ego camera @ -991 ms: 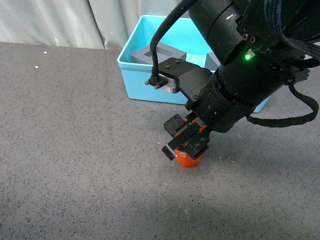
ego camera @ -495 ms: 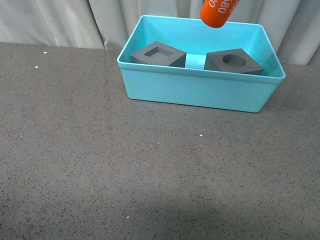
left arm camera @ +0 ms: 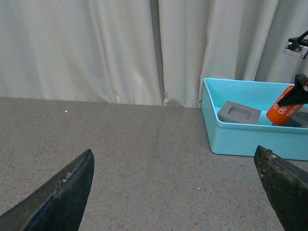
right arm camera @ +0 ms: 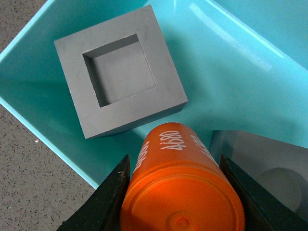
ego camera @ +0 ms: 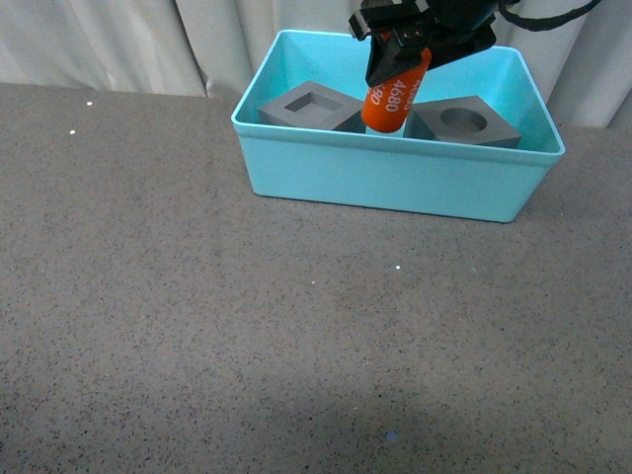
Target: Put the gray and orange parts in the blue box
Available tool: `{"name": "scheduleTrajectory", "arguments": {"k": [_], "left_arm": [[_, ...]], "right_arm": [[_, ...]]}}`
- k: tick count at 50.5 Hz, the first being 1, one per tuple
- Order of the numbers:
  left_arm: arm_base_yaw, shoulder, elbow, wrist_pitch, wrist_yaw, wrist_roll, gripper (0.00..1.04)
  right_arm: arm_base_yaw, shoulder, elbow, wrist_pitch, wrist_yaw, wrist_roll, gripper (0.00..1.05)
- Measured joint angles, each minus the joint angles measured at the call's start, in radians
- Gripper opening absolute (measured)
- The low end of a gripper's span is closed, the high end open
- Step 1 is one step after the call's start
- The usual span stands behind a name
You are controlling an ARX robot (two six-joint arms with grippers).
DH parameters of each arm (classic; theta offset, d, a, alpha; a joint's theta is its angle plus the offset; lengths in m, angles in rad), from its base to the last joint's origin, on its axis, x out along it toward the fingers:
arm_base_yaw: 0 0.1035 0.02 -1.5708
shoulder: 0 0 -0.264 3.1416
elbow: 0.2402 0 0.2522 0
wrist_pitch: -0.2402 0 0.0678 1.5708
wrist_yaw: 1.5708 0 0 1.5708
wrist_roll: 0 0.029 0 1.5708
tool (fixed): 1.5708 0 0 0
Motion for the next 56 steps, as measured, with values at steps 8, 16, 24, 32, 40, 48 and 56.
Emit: {"name": "scheduleTrajectory", "arguments": {"k": [8,16,24,32,40,48,56], "left_arm": [[0.0,0.0,0.0,0.0,0.0,0.0,0.98],[0.0,0.0,0.0,0.0,0.0,0.0,0.98],[0.0,0.0,0.0,0.0,0.0,0.0,0.98],[0.0,0.0,0.0,0.0,0.0,0.0,0.98],[0.0,0.0,0.0,0.0,0.0,0.0,0.98],[0.0,0.0,0.0,0.0,0.0,0.0,0.98],[0.0,0.0,0.0,0.0,0.0,0.0,0.98]], "right_arm": [[0.002,0.025,0.013,-0.011,0.023,-0.001,0.45],[0.003,0.053,0.013,-0.017,0.029,0.005,0.45],[0.003,0.082,0.014,-0.021,0.036,0.01,0.45],[0.003,0.084,0.014,-0.021,0.016,0.015,0.45],[0.001,0.084,0.013,-0.01,0.015,0.018,0.62],[-0.003,0.061,-0.038,0.044,0.007,0.037,0.92],[-0.011,0.002,-0.108,0.114,0.006,0.061,0.94]]}}
